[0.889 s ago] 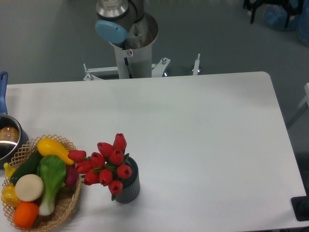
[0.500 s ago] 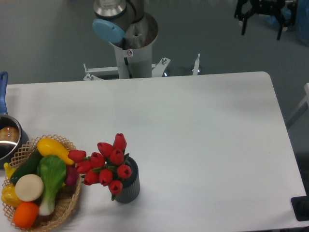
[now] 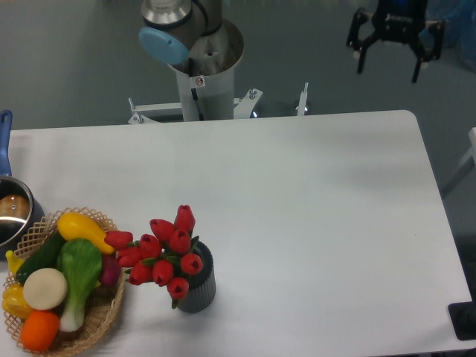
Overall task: Pick up the flowers from the vase
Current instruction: 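Move the open gripper into view above the table, then lower the open gripper toward the red tulip stems above the grey vase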
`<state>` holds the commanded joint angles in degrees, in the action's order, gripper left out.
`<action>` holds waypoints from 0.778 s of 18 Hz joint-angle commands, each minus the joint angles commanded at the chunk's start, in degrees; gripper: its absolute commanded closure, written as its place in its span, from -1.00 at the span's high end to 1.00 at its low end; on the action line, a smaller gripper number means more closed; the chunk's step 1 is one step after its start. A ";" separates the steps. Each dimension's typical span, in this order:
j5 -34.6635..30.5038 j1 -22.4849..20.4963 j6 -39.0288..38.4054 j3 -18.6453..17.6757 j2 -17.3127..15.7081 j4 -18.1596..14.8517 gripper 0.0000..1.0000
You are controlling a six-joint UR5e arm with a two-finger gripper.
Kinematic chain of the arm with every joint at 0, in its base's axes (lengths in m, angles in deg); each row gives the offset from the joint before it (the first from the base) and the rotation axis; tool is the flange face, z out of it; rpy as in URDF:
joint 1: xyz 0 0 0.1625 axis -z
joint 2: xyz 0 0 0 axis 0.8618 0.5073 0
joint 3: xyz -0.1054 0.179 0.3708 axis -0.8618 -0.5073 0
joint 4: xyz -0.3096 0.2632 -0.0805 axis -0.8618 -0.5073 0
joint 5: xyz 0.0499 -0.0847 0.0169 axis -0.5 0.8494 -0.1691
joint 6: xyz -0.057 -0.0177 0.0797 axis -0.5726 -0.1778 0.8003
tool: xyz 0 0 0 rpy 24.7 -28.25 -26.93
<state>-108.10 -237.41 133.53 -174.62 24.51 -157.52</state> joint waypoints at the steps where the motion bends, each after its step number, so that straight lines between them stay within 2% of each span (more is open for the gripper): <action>1: 0.36 0.17 -0.71 -0.27 0.00 0.62 1.00; 4: 0.98 1.40 -4.57 0.43 0.70 1.41 1.00; 8: 1.51 4.39 -7.22 -0.36 1.40 6.42 1.00; 10: 3.26 6.23 -6.69 -0.27 3.15 7.13 1.00; 14: 8.88 12.20 -7.21 -0.36 6.67 12.40 1.00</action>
<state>-99.22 -225.20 126.32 -174.98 31.18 -145.12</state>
